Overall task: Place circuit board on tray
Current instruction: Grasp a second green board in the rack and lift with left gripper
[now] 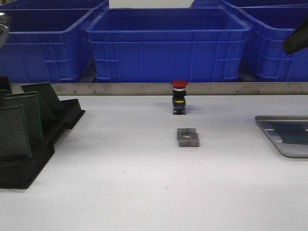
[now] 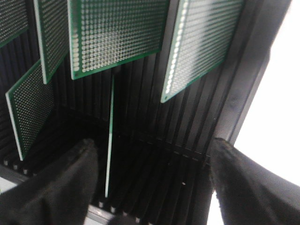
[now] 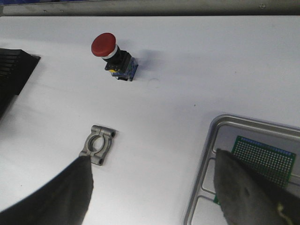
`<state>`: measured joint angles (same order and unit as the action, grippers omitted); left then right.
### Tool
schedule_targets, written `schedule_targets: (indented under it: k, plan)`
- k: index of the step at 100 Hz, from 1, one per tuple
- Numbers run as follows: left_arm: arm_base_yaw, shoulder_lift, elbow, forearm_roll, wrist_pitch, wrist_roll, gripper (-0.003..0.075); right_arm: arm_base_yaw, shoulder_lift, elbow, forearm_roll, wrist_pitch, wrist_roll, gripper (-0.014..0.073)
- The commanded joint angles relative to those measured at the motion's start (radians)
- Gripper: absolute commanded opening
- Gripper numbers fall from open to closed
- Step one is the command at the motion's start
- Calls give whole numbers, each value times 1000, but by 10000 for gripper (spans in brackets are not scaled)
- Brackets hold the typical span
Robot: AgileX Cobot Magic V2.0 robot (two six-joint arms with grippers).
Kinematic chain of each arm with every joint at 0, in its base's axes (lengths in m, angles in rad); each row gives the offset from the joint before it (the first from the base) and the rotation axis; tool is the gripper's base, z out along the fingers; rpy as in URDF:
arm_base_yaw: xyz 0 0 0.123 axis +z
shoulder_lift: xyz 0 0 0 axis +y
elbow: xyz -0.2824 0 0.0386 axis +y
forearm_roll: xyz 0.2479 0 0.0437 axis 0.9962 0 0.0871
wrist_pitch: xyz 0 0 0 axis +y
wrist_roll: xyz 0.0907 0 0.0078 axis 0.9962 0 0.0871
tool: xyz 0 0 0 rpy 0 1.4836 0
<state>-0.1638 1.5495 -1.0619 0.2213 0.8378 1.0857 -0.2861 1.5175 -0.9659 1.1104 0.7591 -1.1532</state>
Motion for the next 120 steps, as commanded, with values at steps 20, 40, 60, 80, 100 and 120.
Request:
schedule_targets:
  k: [20,40,60,80,100,120]
  plan:
    - [2,20,-28,20,-133,-12,365,-4,-40,-28,40,16,-7,559]
    - [6,59,-30,29,-171,-12,365,-4,-40,-28,40,20,-7,559]
    - [54,89,-30,25,-173,-12,365,-4,-40,-28,40,19,-7,559]
    - [69,89,-30,19,-187,-12,365,-4,-40,-28,40,19,-7,559]
    - [69,89,-30,17,-219,-12,218,-4,-40,-28,40,18,-7,559]
    - [69,89,-30,17,-223,-12,36,-4,-40,-28,40,13,-7,559]
